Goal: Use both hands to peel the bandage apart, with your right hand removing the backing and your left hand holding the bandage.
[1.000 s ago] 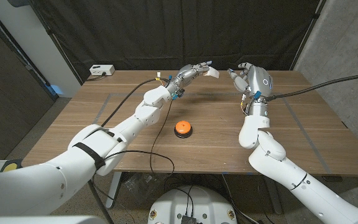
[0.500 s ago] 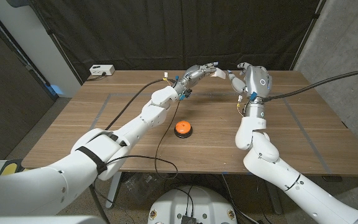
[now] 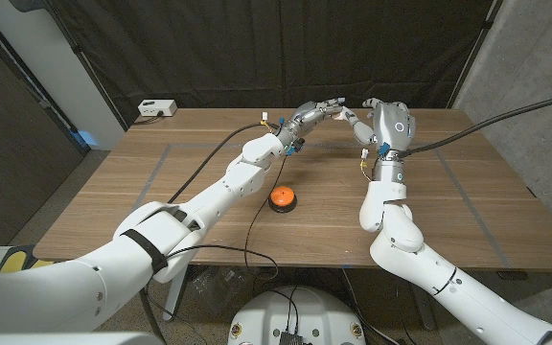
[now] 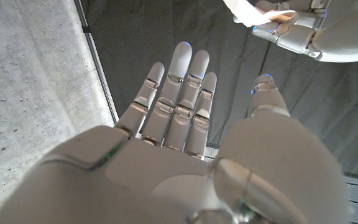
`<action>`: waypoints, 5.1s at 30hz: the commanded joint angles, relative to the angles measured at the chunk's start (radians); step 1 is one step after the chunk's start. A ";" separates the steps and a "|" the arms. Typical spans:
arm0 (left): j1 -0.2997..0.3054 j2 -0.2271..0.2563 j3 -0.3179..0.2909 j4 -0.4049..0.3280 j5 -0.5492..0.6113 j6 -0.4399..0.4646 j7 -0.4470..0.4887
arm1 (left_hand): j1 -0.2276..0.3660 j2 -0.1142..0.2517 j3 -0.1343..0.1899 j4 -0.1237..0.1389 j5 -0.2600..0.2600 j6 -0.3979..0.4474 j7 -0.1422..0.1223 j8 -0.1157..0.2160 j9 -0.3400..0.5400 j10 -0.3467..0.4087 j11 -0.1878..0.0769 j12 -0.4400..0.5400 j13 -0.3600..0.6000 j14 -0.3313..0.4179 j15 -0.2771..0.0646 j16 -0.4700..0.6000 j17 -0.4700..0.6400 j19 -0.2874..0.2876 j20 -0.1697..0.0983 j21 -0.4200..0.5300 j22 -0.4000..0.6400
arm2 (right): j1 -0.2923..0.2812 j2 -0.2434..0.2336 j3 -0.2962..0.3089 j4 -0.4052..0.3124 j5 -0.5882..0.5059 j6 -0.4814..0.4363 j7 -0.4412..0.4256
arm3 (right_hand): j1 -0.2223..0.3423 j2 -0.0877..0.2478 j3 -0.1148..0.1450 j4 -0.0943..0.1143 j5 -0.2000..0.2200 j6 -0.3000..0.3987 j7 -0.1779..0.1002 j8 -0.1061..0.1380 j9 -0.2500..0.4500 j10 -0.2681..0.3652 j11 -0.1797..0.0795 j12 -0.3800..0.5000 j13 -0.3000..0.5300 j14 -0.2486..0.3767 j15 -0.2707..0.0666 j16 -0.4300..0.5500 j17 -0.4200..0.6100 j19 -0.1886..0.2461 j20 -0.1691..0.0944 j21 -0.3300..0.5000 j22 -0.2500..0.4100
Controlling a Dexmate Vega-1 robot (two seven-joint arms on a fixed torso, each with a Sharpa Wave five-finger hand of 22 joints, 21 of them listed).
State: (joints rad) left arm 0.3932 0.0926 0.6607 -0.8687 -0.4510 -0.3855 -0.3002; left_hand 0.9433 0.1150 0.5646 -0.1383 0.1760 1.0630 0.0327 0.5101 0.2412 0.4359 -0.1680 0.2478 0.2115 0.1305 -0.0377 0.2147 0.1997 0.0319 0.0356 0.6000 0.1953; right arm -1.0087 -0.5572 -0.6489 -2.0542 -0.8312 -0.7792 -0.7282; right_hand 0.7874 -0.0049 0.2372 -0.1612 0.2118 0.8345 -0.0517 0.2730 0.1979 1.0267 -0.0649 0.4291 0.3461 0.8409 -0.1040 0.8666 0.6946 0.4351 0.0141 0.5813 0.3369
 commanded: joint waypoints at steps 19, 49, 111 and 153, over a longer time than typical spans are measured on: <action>0.013 -0.025 0.027 -0.030 -0.001 0.033 0.002 | 0.005 -0.007 0.000 -0.006 -0.001 0.019 0.001 -0.010 -0.012 0.013 -0.004 -0.005 0.002 0.004 -0.066 0.001 0.001 -0.006 0.002 0.010 0.000 | 0.038 0.027 -0.043 0.039 -0.057 0.020 0.025 | 0.023 0.001 -0.017 0.013 0.006 0.039 0.003 0.003 0.009 0.039 -0.009 0.022 0.029 0.007 -0.113 0.048 0.007 0.001 -0.006 0.030 0.021; 0.048 -0.007 0.019 -0.095 -0.022 0.026 -0.001 | 0.005 -0.010 -0.002 -0.006 0.000 0.029 -0.005 -0.017 -0.019 0.019 -0.007 -0.011 0.002 0.000 -0.070 -0.002 0.000 -0.011 0.000 0.012 0.000 | 0.065 0.089 -0.054 0.132 -0.067 -0.033 -0.040 | 0.079 -0.038 -0.063 0.008 0.028 0.089 -0.005 0.006 0.021 0.093 -0.032 0.091 0.103 0.053 -0.120 0.133 0.048 0.062 -0.038 0.116 0.065; 0.075 0.021 0.017 -0.154 -0.029 0.013 -0.007 | 0.007 -0.019 0.001 -0.007 0.000 0.046 -0.011 -0.024 -0.019 0.027 -0.010 -0.019 0.002 0.000 -0.070 -0.006 0.001 -0.012 -0.007 0.019 -0.002 | 0.041 0.093 0.006 0.180 0.057 0.037 -0.208 | 0.357 0.100 -0.004 -0.002 -0.003 0.307 -0.019 0.059 0.021 0.252 -0.045 0.177 0.166 0.191 -0.124 0.163 0.048 0.116 -0.101 0.271 0.068; 0.121 0.062 0.014 -0.223 -0.016 0.032 0.037 | 0.009 -0.023 0.005 -0.008 0.002 0.054 -0.009 -0.026 -0.017 0.027 -0.008 -0.022 0.003 -0.003 -0.069 -0.008 0.001 -0.014 -0.010 0.023 -0.002 | 0.001 0.251 0.128 0.232 0.145 0.102 -0.389 | 0.388 0.097 -0.011 0.006 -0.022 0.333 -0.002 0.055 0.016 0.285 -0.045 0.176 0.178 0.224 -0.124 0.157 0.076 0.102 -0.093 0.366 0.085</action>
State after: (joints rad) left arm 0.4996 0.1429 0.6762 -1.0647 -0.4714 -0.3598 -0.2782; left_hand 0.9509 0.1015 0.5630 -0.1450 0.1760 1.1059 0.0255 0.4830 0.2212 0.4591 -0.1768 0.2284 0.2113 0.1301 -0.0375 0.2106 0.2003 0.0192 0.0305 0.6146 0.1909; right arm -0.9925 -0.3422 -0.5503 -1.8257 -0.6765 -0.6924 -1.1043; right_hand 1.1621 0.0911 0.2248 -0.1568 0.1921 1.1563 -0.0514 0.3210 0.2118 1.3014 -0.1079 0.5992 0.5212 1.0536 -0.1750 1.0255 0.7669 0.5440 -0.0517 0.9361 0.4200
